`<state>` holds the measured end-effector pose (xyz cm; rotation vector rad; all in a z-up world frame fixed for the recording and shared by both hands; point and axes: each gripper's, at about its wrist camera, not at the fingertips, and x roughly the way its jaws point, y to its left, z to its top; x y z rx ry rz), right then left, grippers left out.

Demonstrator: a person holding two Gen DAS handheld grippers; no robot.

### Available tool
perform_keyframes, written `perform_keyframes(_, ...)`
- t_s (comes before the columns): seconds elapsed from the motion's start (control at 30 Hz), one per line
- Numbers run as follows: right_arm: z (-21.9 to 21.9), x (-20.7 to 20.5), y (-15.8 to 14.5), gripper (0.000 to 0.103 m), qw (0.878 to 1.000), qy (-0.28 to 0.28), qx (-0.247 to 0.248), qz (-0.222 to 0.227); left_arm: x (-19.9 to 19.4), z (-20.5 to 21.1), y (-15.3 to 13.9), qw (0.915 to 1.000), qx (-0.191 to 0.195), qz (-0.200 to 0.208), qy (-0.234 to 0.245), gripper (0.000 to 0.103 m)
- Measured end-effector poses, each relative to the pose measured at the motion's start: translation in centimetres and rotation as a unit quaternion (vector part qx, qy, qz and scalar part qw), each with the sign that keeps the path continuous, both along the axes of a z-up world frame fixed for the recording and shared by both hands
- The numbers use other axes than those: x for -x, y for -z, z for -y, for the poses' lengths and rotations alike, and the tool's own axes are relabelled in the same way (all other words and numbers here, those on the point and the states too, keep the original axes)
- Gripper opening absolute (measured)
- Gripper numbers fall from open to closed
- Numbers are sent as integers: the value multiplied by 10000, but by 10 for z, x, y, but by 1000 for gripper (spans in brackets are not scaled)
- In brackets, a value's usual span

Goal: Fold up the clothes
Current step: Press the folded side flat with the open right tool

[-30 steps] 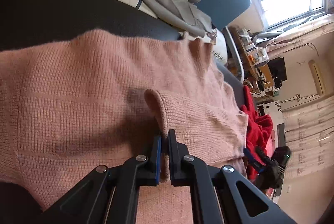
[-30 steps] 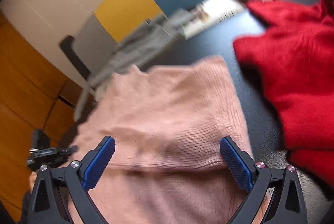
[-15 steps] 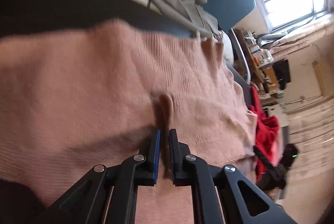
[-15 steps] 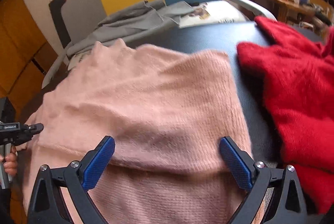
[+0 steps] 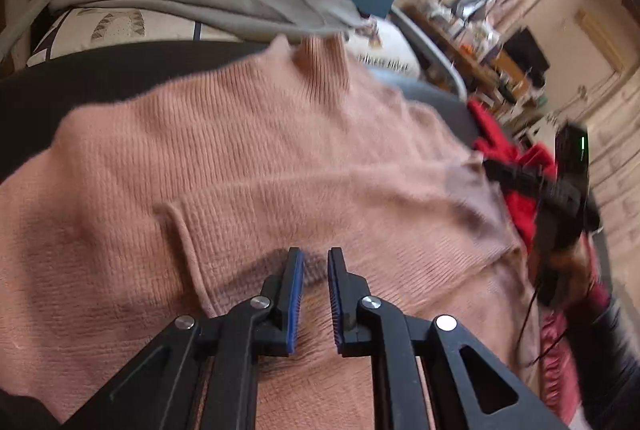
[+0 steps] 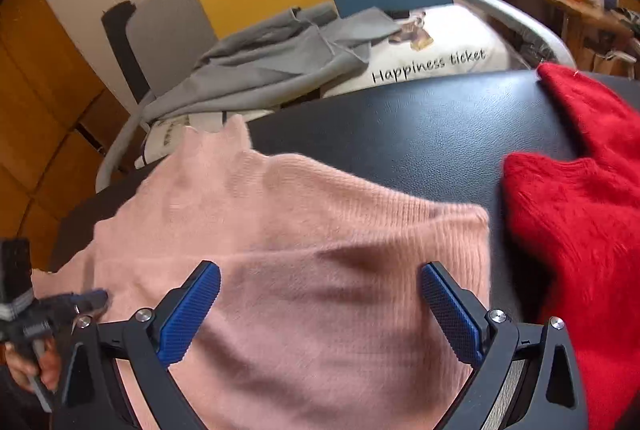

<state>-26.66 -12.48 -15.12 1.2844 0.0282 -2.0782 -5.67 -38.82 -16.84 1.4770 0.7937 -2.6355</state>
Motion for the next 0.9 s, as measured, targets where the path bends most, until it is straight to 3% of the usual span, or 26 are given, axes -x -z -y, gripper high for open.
perform_keyframes(0.17,8,24,18,102,9995,29,-311,61,-18,7,9,9999,-121,-77,9,10)
perform_keyframes(0.3,24,20,26,103,9961,-131,-838,-252,-28,11,12,9996,-215,-145,-105,9)
perform_keyframes(0.43,24,17,23,103,9948,6,-934,-402,-29,9,-3,9993,-143,-232,-257,9)
perform_keyframes(0.6,41,-23,-2,103,9912,-336,-887,-920,-17,12,-22,9979,49,-506,-396,12)
perform_keyframes(0.77,71,-66,-1,103,9824,-901,-1093,-1217,-3,21,-2,9979,224,-36,-605,12)
perform_keyframes(0.8,76,-69,5,103,9797,-902,-1293,-1235,-6,23,3,9978,215,-15,-624,12)
perform_keyframes(0.9,72,-67,20,103,9857,-664,-1221,-954,-14,26,7,9975,154,-124,-677,12)
